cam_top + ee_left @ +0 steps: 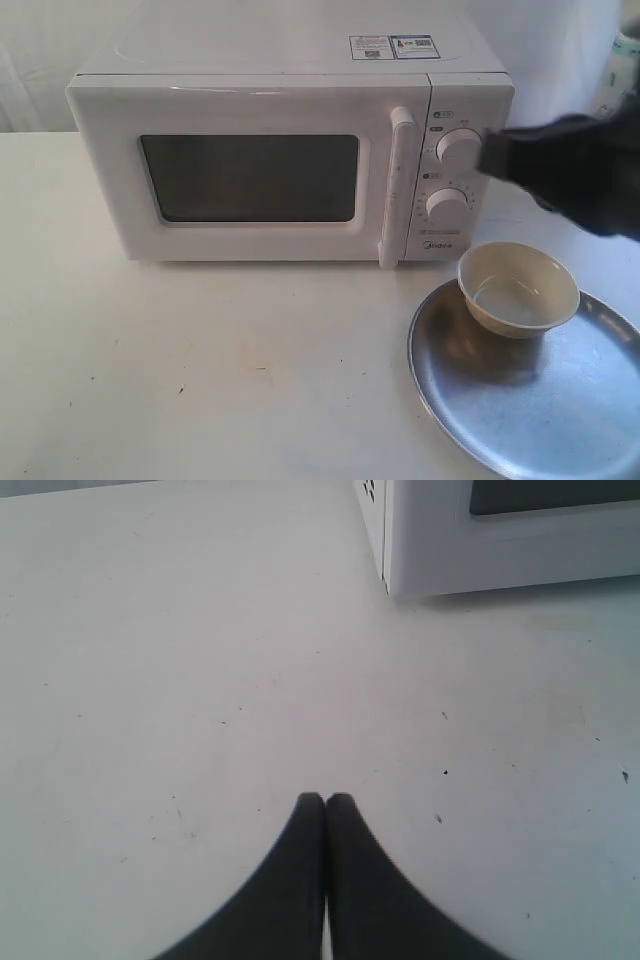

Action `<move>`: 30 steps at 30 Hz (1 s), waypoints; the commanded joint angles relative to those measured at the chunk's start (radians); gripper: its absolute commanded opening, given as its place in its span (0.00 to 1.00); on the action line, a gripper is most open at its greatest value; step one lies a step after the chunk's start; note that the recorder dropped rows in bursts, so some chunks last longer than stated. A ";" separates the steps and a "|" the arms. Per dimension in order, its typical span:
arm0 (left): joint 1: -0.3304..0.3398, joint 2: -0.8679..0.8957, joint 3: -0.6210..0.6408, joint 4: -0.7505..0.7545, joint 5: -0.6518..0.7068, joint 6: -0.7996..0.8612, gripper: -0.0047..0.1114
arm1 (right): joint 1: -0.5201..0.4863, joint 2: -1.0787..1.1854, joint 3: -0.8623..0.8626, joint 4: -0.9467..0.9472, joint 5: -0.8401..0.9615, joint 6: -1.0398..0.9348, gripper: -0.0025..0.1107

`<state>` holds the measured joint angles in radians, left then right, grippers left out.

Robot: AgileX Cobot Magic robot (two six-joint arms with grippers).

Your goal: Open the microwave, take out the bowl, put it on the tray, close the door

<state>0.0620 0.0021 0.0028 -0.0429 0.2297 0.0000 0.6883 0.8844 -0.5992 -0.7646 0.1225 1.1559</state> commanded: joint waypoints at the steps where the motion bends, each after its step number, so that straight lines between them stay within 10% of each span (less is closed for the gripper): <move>1: -0.005 -0.002 -0.003 -0.010 0.003 0.000 0.04 | -0.185 -0.221 0.223 -0.021 -0.122 0.007 0.02; 11: -0.005 -0.002 -0.003 -0.010 0.003 0.000 0.04 | -0.398 -0.726 0.486 -0.017 -0.062 -0.101 0.02; 30: -0.005 -0.002 -0.003 -0.010 0.003 0.000 0.04 | -0.419 -0.884 0.599 0.348 0.264 0.662 0.02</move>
<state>0.0620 0.0021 0.0028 -0.0429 0.2297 0.0000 0.2673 0.0057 -0.0072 -0.4160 0.3361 1.7877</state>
